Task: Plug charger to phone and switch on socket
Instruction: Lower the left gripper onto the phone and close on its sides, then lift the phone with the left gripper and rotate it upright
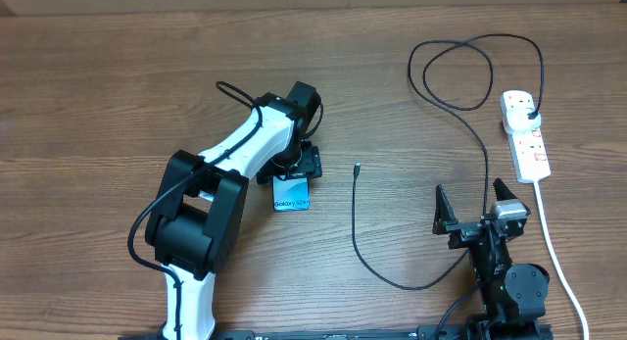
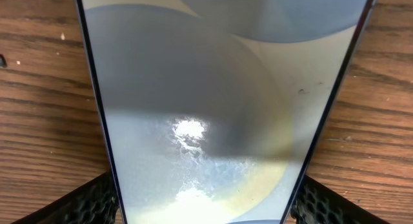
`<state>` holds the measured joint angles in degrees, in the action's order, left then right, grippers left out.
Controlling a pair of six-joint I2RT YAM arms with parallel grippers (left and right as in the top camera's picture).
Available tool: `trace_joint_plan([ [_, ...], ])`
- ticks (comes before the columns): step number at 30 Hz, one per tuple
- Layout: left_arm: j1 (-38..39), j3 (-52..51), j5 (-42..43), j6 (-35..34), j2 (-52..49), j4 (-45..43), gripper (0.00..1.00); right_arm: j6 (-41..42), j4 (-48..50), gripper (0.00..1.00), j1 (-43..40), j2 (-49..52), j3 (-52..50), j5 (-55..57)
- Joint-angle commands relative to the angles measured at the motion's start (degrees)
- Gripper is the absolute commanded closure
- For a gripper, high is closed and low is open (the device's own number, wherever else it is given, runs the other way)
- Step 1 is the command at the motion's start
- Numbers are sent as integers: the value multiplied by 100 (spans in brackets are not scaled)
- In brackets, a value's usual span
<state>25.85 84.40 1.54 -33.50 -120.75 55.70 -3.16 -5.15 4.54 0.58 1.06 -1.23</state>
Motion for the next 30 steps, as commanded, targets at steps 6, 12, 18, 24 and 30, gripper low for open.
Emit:
trace_joint_plan([
  [6,0,33,240,208,-267,92,17,28,31,0,22,-42,-59,28],
  [12,-2,310,234,328,-267,328,19,28,31,0,22,-42,-59,28],
  [18,-63,658,240,411,-267,765,19,28,31,0,22,-42,-59,28],
  [24,-85,879,286,540,-267,1115,20,28,31,0,22,-42,-59,28],
  [30,-127,1113,885,1058,-267,1606,22,28,31,0,22,-42,-59,28],
])
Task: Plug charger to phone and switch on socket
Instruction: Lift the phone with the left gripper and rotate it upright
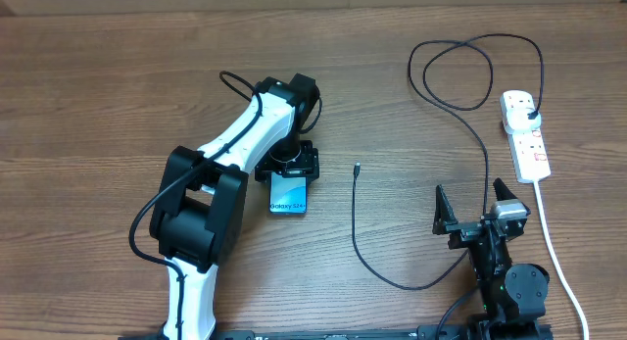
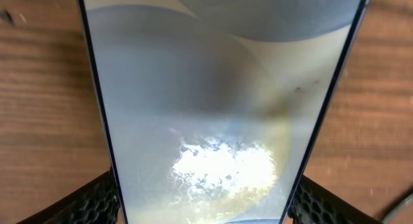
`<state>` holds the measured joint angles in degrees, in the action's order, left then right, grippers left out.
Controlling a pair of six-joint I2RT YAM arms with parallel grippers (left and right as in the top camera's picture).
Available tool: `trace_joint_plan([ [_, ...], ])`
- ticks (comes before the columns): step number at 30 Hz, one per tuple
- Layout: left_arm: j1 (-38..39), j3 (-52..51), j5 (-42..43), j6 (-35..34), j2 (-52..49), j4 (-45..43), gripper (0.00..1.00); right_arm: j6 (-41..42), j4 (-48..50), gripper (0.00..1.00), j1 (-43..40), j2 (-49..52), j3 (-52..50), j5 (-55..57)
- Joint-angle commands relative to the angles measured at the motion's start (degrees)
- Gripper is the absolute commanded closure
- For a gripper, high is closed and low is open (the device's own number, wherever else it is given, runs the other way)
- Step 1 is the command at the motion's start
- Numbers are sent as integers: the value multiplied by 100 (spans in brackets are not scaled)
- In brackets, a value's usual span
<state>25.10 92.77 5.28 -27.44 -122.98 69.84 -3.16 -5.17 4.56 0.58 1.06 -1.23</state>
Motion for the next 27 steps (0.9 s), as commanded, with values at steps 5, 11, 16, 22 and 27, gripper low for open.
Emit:
trace_joint_plan([
  [5,-184,450,1292,970,-44,695,21,28,33,0,20,-42,-59,28],
  [11,-354,463,2330,1517,-44,1255,21,28,33,0,20,-42,-59,28],
  [16,-592,463,3198,1873,-44,1679,23,28,33,0,20,-42,-59,28],
  [22,-1054,463,4430,1871,-44,1982,22,28,33,0,20,-42,-59,28],
  [27,-1384,463,5396,1873,-44,2192,25,28,33,0,20,-42,-59,28],
])
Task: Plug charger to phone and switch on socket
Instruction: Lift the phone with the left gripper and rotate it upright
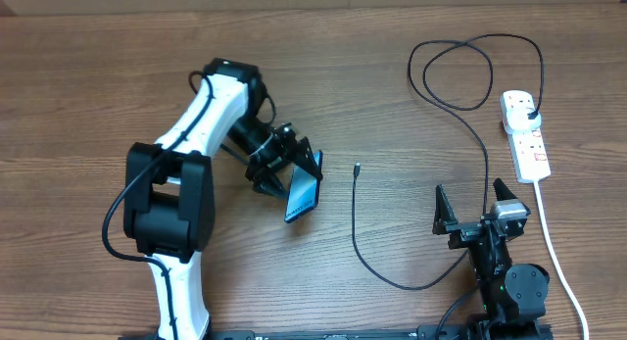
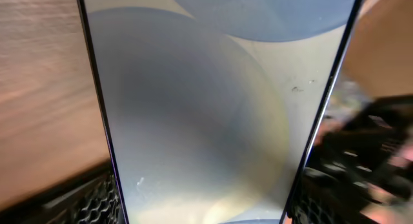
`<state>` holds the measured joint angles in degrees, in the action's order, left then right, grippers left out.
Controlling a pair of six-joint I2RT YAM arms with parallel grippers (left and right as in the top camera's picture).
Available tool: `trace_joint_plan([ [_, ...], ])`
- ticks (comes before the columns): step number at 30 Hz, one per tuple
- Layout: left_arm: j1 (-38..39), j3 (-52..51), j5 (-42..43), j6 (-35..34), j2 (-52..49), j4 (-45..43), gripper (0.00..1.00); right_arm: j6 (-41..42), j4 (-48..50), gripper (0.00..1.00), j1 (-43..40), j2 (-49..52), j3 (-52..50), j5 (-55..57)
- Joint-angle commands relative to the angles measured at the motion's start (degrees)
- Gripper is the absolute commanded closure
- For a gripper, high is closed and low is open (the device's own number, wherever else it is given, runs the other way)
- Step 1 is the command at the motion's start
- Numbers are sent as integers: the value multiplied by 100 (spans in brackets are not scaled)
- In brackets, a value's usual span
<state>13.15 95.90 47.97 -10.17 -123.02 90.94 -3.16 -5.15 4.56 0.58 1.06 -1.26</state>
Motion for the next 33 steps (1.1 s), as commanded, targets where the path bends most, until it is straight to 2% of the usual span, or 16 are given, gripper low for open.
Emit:
trace_joint_plan([
  [1,-247,151,1257,144,-39,83,25,28,31,0,20,-42,-59,31],
  [10,-538,149,1679,173,-39,595,23,28,31,0,20,-42,-59,31],
  [25,-776,149,3080,334,-39,597,25,28,31,0,20,-42,-59,31],
  [33,-804,149,3156,334,-39,597,24,28,31,0,20,-42,-59,31],
])
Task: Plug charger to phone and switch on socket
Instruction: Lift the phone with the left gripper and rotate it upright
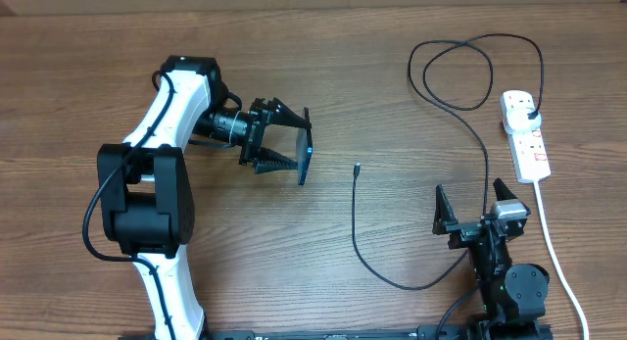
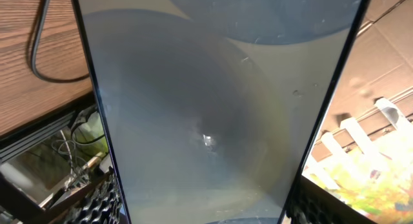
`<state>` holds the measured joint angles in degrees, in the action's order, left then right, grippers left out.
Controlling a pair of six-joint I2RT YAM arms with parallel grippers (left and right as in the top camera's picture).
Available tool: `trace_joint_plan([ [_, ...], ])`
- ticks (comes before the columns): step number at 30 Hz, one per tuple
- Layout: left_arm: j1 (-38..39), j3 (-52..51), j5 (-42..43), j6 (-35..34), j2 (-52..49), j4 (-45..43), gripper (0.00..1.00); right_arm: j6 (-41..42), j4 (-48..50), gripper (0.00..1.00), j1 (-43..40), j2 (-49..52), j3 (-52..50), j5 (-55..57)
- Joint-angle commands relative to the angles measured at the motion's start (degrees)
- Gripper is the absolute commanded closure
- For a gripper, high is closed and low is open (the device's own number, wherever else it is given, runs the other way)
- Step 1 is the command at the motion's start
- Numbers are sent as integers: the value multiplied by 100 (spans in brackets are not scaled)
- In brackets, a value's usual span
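Observation:
My left gripper is shut on the phone, holding it on edge above the table, left of centre. In the left wrist view the phone fills the frame between the two black fingers. The black charger cable lies on the table, its free plug tip a short way right of the phone. The cable runs in loops to the white socket strip at the far right. My right gripper stands open near the front edge, nothing in it.
The strip's white lead runs down the right side past the right arm. Cable loops lie at the back right. The table's front edge and the room beyond show beside the phone in the left wrist view.
The left arm has swung back and left, and the phone it holds is now turned on edge, higher above the table. The right arm, cable and socket strip have not moved.
The left gripper was shut on the phone lying flat on the table. It then stood slightly further forward with the phone still low. After that the phone was tilted up off the wood, and now it is held on edge near the plug tip.

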<state>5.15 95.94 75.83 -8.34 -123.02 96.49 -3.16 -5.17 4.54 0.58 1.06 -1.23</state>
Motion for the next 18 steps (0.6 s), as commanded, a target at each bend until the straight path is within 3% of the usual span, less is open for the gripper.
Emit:
trace_joint_plan([
  [1,-9,144,382,144,-39,42,25,28,33,0,22,-42,-59,28],
  [10,-81,144,1215,153,-39,42,25,28,33,0,22,-42,-59,28],
  [18,-79,144,1215,177,-39,42,25,28,33,0,22,-42,-59,28],
])
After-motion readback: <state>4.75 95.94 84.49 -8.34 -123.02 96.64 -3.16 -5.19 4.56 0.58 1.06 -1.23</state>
